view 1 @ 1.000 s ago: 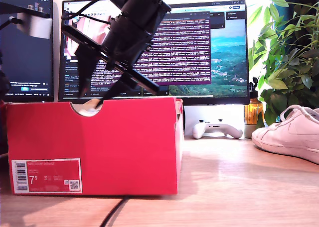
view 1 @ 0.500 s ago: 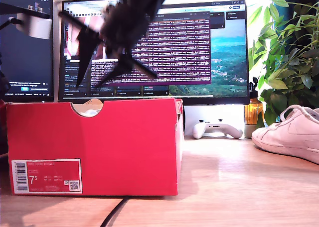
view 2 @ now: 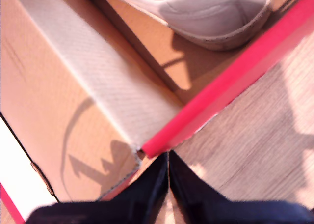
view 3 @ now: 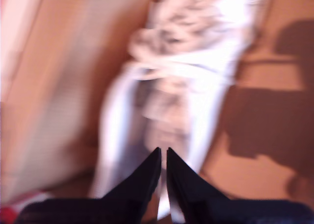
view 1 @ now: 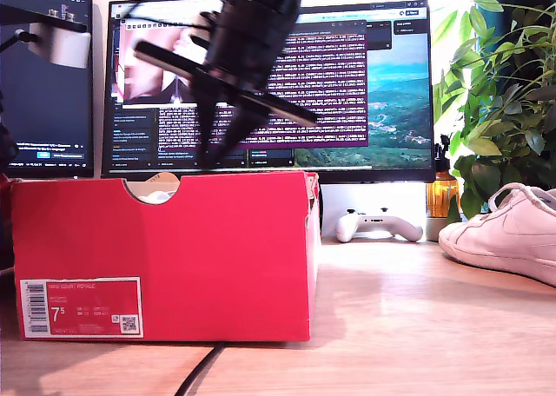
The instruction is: Pack the white shoes by picking the first shoe and placing it inside the red shoebox, left side, then picking and rotating the second shoe and placing it in the shoebox
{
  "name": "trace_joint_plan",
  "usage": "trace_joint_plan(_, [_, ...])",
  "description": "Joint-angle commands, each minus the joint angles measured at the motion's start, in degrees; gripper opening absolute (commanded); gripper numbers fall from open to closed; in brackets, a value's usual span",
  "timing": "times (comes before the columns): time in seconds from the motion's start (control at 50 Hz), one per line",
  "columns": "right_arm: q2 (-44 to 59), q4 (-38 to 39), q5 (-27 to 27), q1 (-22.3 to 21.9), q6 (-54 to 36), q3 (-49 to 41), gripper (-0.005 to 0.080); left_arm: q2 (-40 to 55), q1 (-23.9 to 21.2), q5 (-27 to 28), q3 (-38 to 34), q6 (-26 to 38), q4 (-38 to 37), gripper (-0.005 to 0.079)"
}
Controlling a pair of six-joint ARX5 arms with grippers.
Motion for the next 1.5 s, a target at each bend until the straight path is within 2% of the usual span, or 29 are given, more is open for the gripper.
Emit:
trace_joint_plan(0.0, [-0.3,-2.1,2.1,0.1,-2.8,0.0,-0.0011,0.5,0.1,0.1,-0.6,0.0,0.4,-0.0019])
trace_joint_plan(0.08, [-0.3,-4.0,4.1,0.1,-4.1,0.0,-0.0011,0.5,0.1,0.1,-0.6,0.0,0.5,-0.0019])
trace_joint_plan(0.4, [3.8,-4.5,3.6,0.2,-3.7,0.0,-0.0011,0.5,0.1,0.1,-0.6,0.0,0.6,-0.0019])
trace_joint_plan(0.54, [6.6,-4.4,-1.0,0.7,-2.9,0.0,-0.0011,0.5,0.1,0.0,-0.6,0.1,0.7,-0.0019])
trace_joint_plan(0.66, [7.1,-2.6,-2.5,1.7,-2.0,0.0,-0.0011,0.5,0.1,0.1,-0.6,0.1,0.8,-0.0019])
trace_joint_plan(0.86, [7.1,3.8,-10.6,2.2,1.9,0.0,-0.0011,0.5,0.1,0.1,-0.6,0.1,0.8,-0.0019])
trace_joint_plan(0.96, [7.1,5.0,-12.9,2.2,2.9,0.0,-0.0011,0.5,0.1,0.1,-0.6,0.1,0.7,-0.0019])
trace_joint_plan(1.12, [7.1,1.2,-12.1,2.1,0.9,0.0,-0.0011,0.5,0.1,0.1,-0.6,0.1,0.7,-0.0019])
trace_joint_plan(1.28, [7.1,0.7,-4.1,2.1,-0.7,0.0,-0.0011,0.5,0.1,0.1,-0.6,0.0,0.2,-0.0019])
trace_joint_plan(1.48, [7.1,0.3,2.5,1.9,-4.5,0.0,-0.0011,0.5,0.1,0.1,-0.6,0.0,-0.6,-0.0019])
